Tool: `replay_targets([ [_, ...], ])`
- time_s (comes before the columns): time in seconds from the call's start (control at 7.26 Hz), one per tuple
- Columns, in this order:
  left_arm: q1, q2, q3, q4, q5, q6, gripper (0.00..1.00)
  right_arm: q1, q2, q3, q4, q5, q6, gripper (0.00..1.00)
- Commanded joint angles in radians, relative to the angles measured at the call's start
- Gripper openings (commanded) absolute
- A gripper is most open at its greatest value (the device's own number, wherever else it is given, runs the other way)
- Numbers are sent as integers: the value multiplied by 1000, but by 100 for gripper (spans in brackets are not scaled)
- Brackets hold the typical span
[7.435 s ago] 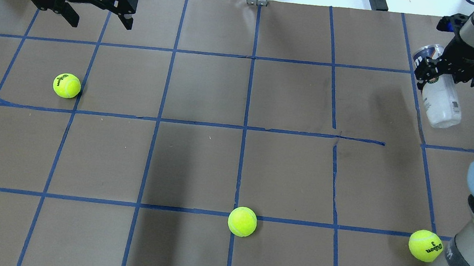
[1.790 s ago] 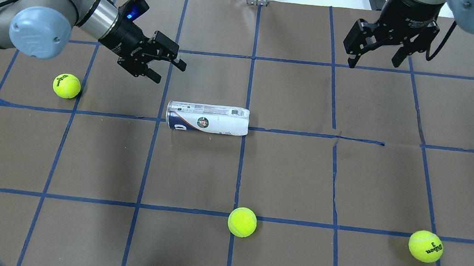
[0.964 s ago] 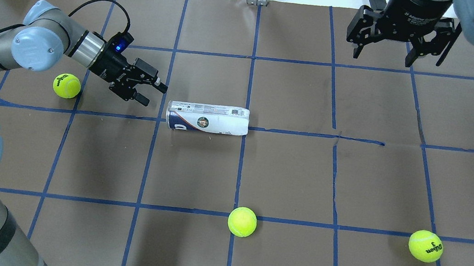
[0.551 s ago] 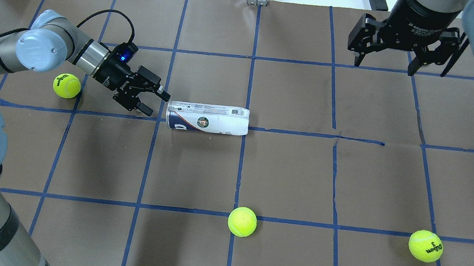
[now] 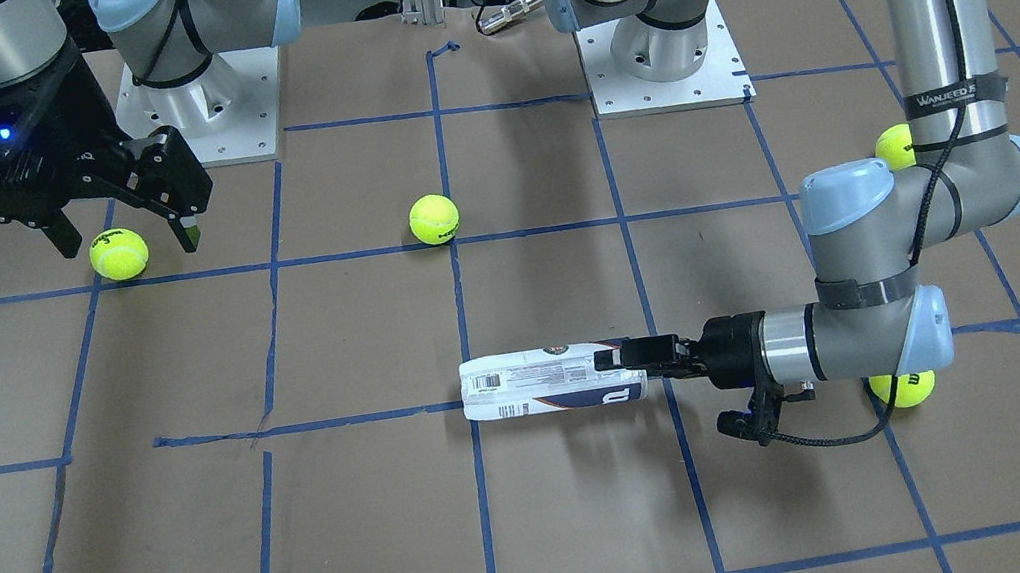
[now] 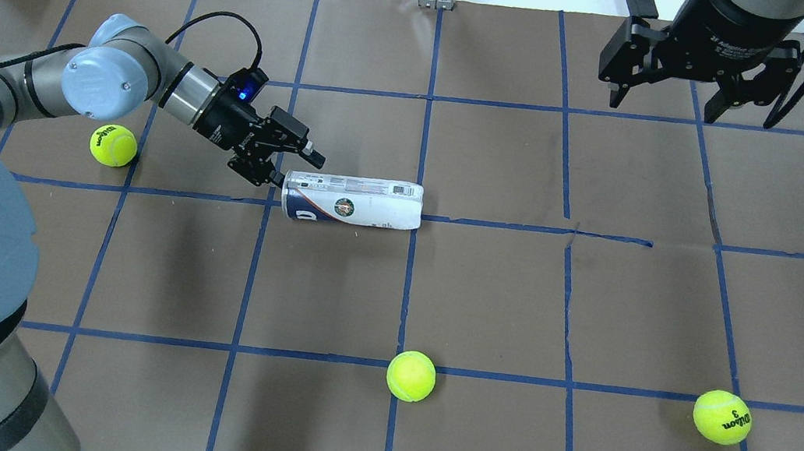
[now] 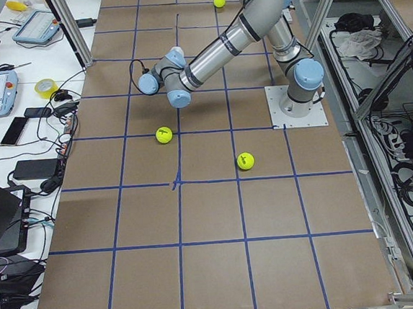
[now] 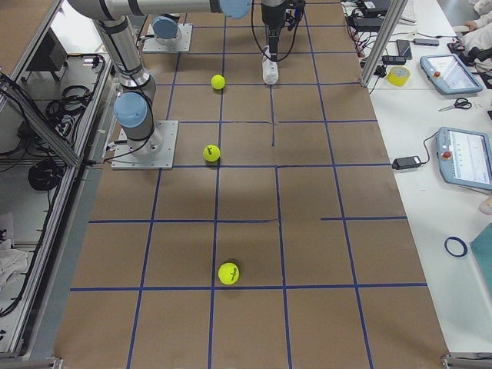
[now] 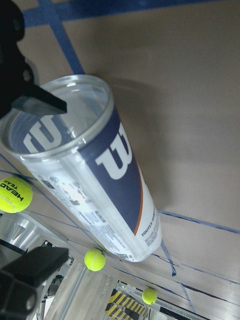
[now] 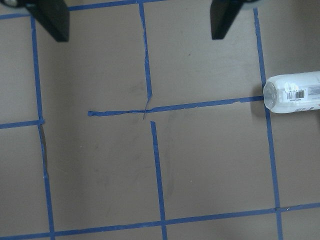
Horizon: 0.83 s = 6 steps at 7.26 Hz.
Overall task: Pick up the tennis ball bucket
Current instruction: 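Move the left gripper to the open end of the lying tube, then grasp the tube's open end with the left gripper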
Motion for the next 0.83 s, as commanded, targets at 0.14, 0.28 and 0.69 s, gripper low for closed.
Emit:
replay_targets([
  [0.14, -4, 4, 7, 9, 7, -49, 0, 0, -7, 19, 0, 4, 1, 100],
  [0.28, -20, 25, 9, 14, 53, -69, 0, 0, -8, 20, 3, 4, 3, 100],
  [0.69, -85, 131, 131, 23, 70, -349, 0, -6, -13, 23, 15, 2, 3, 100],
])
